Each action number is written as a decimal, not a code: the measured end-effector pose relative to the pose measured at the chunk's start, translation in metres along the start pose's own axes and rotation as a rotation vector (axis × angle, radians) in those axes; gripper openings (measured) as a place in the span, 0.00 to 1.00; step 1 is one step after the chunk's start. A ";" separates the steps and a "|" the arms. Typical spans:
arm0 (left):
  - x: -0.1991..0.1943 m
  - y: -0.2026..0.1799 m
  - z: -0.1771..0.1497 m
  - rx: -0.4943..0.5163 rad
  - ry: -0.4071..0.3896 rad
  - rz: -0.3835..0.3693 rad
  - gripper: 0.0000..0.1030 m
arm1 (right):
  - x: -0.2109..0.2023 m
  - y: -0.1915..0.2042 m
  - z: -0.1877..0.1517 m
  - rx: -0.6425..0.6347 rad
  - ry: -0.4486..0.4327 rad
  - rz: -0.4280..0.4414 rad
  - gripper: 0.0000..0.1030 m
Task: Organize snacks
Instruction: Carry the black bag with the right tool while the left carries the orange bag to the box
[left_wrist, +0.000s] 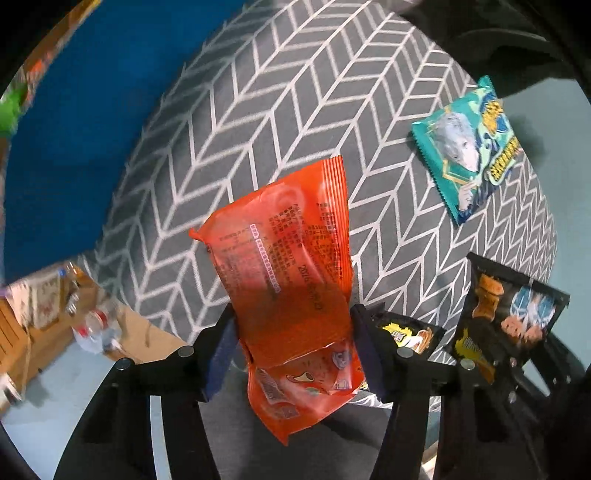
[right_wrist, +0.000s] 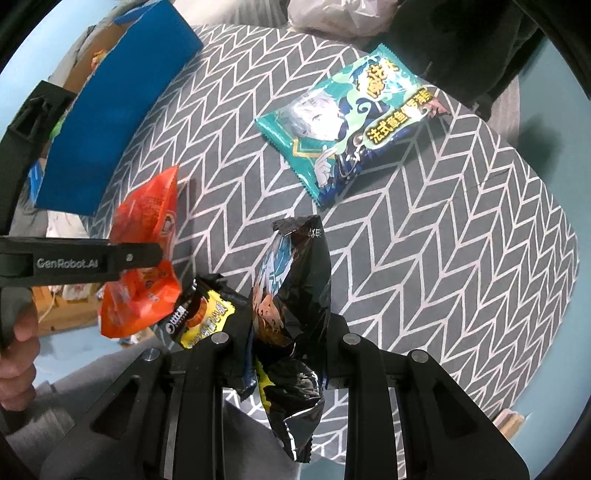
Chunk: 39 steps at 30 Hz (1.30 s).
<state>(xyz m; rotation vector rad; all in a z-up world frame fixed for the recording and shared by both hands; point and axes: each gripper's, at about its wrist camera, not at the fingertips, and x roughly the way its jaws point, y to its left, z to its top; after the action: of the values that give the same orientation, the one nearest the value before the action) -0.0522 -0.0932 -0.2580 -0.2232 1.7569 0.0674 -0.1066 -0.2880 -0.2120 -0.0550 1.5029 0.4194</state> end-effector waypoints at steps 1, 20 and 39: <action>-0.006 -0.001 0.002 0.018 -0.009 0.006 0.59 | -0.003 0.001 0.001 0.004 -0.003 -0.003 0.22; -0.106 0.006 0.000 0.288 -0.254 0.102 0.59 | -0.062 0.041 0.029 0.033 -0.100 -0.006 0.22; -0.169 0.061 0.027 0.305 -0.382 0.112 0.59 | -0.087 0.118 0.088 -0.031 -0.195 0.022 0.22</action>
<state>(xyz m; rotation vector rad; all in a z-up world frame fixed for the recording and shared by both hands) -0.0065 -0.0098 -0.1029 0.1063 1.3756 -0.0735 -0.0594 -0.1734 -0.0944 -0.0218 1.3059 0.4528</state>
